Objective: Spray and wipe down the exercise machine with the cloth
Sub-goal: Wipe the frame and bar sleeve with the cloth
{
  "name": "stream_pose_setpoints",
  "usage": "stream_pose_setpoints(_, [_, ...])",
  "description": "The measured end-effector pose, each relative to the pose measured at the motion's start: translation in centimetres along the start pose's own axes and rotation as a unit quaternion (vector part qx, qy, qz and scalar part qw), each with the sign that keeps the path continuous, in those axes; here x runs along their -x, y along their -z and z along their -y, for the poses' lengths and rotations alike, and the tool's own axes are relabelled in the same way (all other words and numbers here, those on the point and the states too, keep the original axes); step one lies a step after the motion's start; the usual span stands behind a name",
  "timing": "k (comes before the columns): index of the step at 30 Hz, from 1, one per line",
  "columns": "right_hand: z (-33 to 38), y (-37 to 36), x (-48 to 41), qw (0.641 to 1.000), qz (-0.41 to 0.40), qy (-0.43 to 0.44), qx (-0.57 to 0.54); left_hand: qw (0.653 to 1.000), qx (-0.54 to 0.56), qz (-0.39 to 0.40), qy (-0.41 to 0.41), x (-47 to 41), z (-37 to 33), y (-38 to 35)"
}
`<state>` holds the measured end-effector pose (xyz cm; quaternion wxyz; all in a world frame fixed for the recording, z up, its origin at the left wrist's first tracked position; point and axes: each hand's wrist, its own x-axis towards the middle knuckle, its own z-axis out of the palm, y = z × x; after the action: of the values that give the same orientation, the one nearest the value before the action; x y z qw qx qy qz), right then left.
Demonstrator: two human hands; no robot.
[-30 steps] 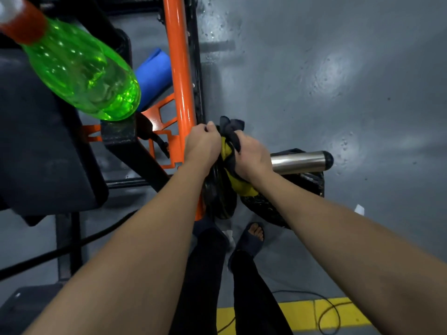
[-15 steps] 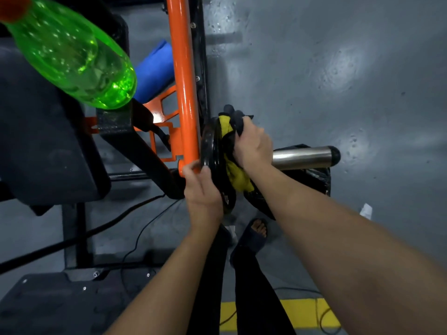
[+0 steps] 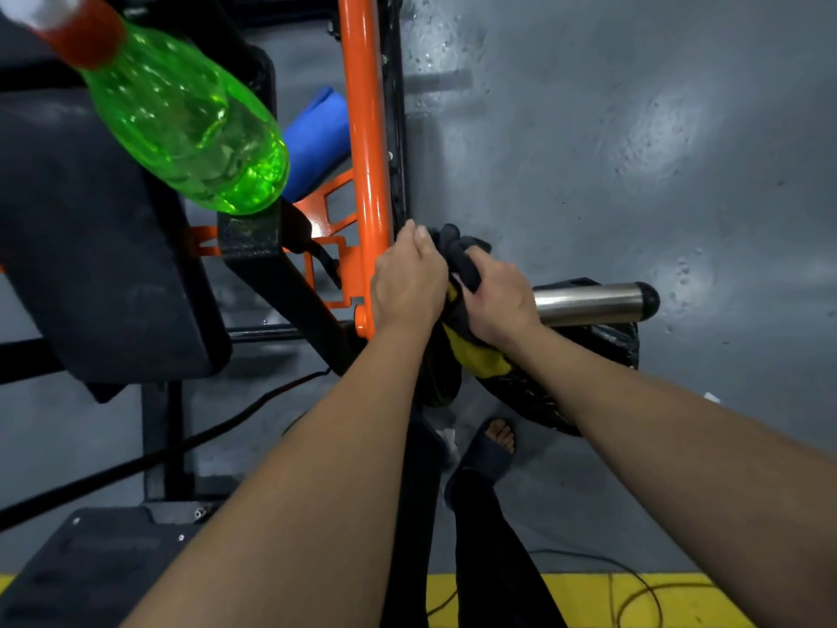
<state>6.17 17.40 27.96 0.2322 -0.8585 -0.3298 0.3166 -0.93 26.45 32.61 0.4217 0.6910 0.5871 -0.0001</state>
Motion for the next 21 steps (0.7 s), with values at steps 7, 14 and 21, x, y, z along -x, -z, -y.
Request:
stream_pose_setpoints(7, [0.6,-0.1,-5.5,0.985,0.061,-0.156,-0.036,1.0,-0.025,0.004,-0.01,0.3,-0.4,0.2])
stream_pose_setpoints(14, [-0.5,0.2,-1.3,0.998,0.035,-0.045,-0.015,1.0,-0.007,-0.003,-0.022,0.3,0.3,0.0])
stream_pose_setpoints(21, [0.9,-0.7,-5.8,0.976,0.042,-0.211,-0.011,1.0,-0.013,-0.008,-0.015,0.5,-0.2,0.2])
